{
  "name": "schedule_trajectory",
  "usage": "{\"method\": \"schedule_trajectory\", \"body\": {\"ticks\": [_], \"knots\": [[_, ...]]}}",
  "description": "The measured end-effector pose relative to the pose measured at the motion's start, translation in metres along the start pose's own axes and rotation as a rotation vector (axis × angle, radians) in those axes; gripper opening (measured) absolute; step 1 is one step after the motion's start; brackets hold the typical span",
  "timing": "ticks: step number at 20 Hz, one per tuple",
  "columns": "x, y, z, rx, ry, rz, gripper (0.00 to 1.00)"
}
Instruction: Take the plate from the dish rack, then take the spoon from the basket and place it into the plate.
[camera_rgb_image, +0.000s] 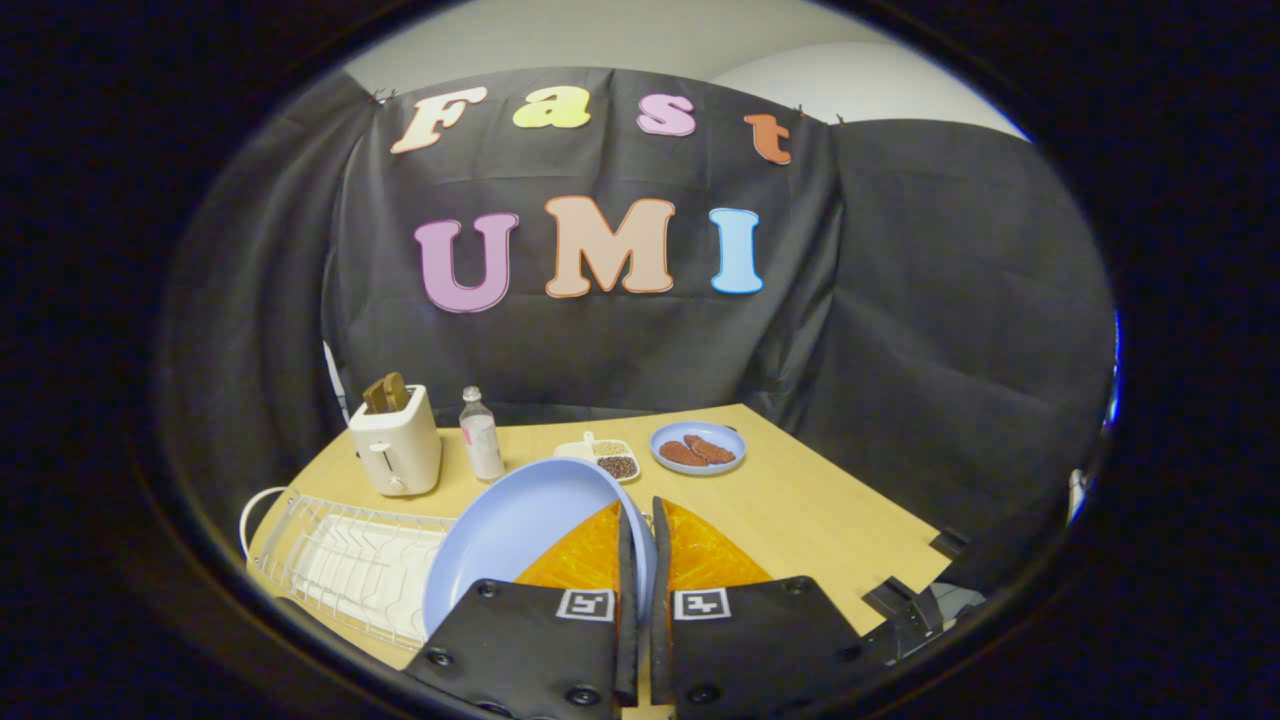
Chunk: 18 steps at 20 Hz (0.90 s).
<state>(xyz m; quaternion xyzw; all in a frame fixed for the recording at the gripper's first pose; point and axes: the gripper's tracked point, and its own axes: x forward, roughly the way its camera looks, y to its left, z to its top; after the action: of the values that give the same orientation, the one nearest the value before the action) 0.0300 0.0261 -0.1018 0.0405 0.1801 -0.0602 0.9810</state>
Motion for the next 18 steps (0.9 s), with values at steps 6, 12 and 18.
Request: {"method": "schedule_trajectory", "body": {"ticks": [6, 12, 18], "knots": [[-0.004, -0.054, -0.044, 0.219, 0.120, 0.017, 0.08], [-0.003, -0.093, -0.088, 0.394, 0.260, 0.067, 0.08], [0.004, -0.117, -0.123, 0.412, 0.355, 0.108, 0.08]]}}
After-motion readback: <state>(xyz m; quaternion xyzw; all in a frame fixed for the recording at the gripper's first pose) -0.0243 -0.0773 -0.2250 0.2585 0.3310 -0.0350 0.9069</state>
